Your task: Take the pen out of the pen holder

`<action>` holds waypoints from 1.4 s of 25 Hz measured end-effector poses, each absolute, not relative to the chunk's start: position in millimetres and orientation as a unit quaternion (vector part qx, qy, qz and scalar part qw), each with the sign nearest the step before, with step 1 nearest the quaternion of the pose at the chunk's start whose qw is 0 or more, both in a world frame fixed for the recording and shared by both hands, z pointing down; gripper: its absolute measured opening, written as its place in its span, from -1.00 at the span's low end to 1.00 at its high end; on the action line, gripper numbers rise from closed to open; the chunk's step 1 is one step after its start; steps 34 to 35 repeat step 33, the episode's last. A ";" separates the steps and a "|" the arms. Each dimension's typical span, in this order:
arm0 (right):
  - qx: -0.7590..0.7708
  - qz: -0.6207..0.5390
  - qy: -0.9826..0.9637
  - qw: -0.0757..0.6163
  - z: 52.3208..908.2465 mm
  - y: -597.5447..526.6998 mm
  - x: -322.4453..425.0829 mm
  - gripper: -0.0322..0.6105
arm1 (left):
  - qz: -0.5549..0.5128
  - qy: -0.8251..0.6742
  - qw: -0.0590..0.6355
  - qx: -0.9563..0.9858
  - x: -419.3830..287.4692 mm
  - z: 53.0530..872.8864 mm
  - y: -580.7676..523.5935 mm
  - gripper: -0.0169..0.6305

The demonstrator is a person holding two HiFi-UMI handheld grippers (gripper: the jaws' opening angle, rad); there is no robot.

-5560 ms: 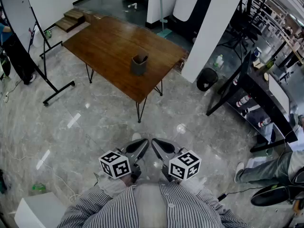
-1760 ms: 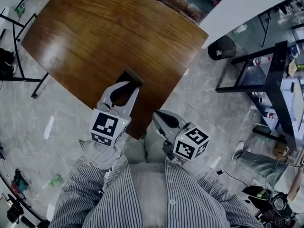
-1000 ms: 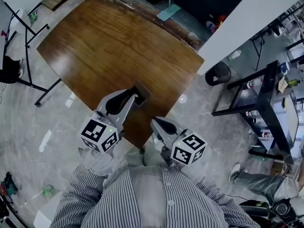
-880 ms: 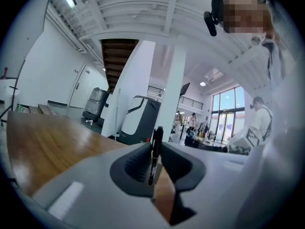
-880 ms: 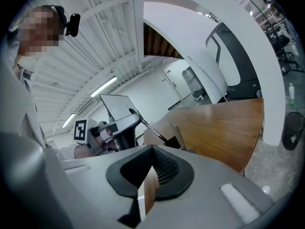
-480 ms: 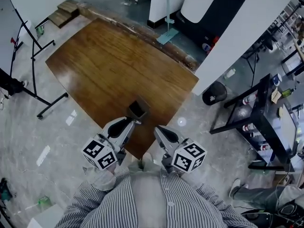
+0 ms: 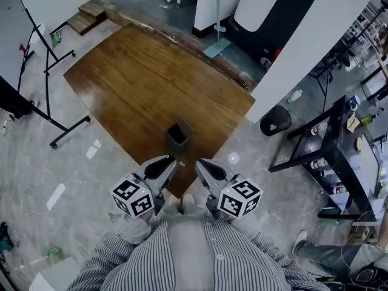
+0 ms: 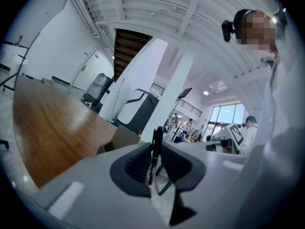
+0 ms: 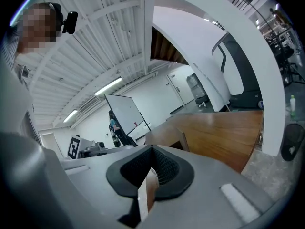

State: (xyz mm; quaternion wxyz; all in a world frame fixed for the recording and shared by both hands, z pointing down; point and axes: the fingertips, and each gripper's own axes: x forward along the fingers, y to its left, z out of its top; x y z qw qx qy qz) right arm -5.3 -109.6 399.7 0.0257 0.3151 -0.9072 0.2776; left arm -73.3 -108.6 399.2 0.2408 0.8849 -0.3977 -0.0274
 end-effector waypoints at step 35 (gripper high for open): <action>0.305 0.287 -0.906 0.065 415.0 -104.7 -12.3 -0.90 | -0.034 -0.381 0.301 0.873 -67.1 419.7 -92.6 -0.75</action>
